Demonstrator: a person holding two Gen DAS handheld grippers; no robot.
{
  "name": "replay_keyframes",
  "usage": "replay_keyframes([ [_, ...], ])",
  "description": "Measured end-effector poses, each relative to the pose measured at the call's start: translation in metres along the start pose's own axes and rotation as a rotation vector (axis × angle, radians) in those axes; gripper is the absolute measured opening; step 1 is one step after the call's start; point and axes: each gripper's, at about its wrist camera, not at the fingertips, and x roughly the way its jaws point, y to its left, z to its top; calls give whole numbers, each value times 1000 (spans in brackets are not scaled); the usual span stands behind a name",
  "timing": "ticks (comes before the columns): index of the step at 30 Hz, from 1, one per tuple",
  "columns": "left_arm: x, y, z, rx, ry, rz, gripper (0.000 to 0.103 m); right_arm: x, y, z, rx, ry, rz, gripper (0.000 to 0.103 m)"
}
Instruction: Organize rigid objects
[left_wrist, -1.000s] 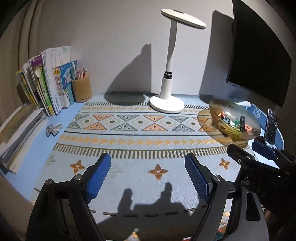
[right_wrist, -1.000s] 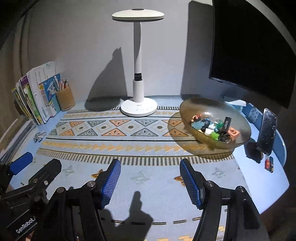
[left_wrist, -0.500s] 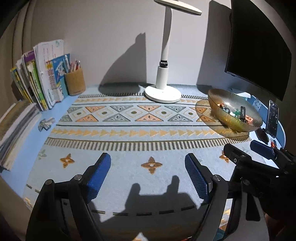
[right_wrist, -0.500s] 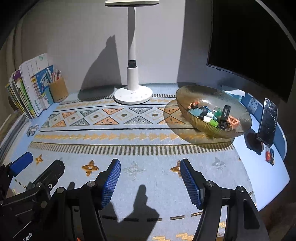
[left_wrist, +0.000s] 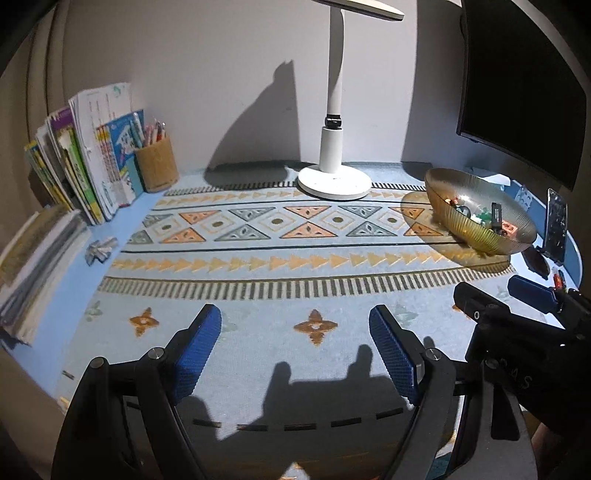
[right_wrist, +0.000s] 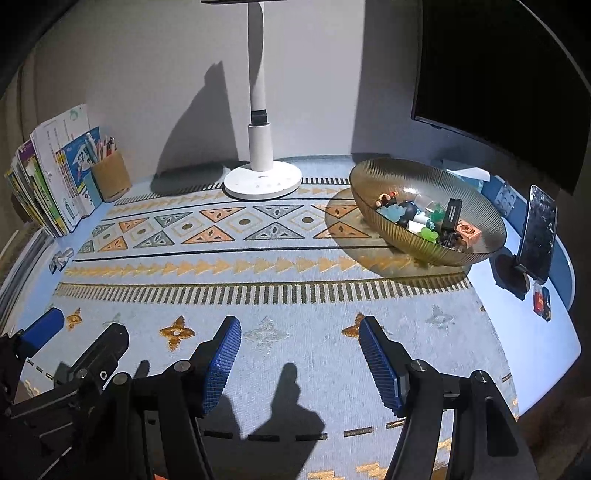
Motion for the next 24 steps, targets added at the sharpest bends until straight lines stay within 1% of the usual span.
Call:
replay_keyframes([
  [6, -7, 0, 1, 1, -10, -2, 81, -7, 1, 0, 5, -10, 0, 65],
  [11, -15, -5, 1, 23, -23, 34, 82, -13, 0, -3, 3, -18, -3, 65],
  [16, -20, -4, 0, 27, -15, 32, 84, -17, -3, -4, 5, -21, -2, 66],
  [20, -24, -2, 0, 20, -22, 34, 84, -21, -2, -5, 1, -29, -13, 70],
  [24, -26, 4, 2, 4, -25, 24, 84, -27, 1, -5, -9, -41, -20, 71],
])
